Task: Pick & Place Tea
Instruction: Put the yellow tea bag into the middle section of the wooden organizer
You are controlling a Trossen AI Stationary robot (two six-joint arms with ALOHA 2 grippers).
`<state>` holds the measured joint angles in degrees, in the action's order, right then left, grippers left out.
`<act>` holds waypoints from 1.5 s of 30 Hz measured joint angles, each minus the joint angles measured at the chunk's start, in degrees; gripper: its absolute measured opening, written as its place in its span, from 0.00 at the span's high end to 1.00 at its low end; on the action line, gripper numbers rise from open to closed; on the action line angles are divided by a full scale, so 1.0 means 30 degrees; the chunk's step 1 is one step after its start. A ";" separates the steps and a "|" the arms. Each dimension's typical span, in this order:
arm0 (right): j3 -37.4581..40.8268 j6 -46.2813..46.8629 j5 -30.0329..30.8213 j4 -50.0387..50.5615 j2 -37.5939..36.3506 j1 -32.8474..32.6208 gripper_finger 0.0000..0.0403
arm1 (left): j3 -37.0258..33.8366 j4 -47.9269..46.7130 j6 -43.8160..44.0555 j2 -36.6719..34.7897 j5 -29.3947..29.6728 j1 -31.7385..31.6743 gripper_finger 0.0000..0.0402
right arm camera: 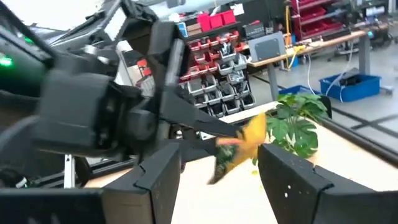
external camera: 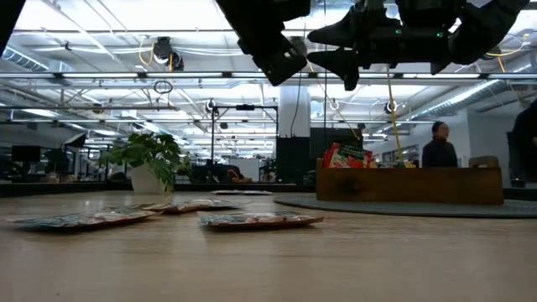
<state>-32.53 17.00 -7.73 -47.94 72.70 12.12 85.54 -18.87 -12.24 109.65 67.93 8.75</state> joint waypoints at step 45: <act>0.0005 -0.2085 -0.0997 -0.0540 0.0566 0.0422 1.00 | 0.1331 -0.0018 0.3022 -0.0051 -0.2469 -0.0300 0.48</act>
<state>-32.51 10.75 -10.72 -49.56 74.40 13.39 89.53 -18.93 -3.18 109.49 60.52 7.85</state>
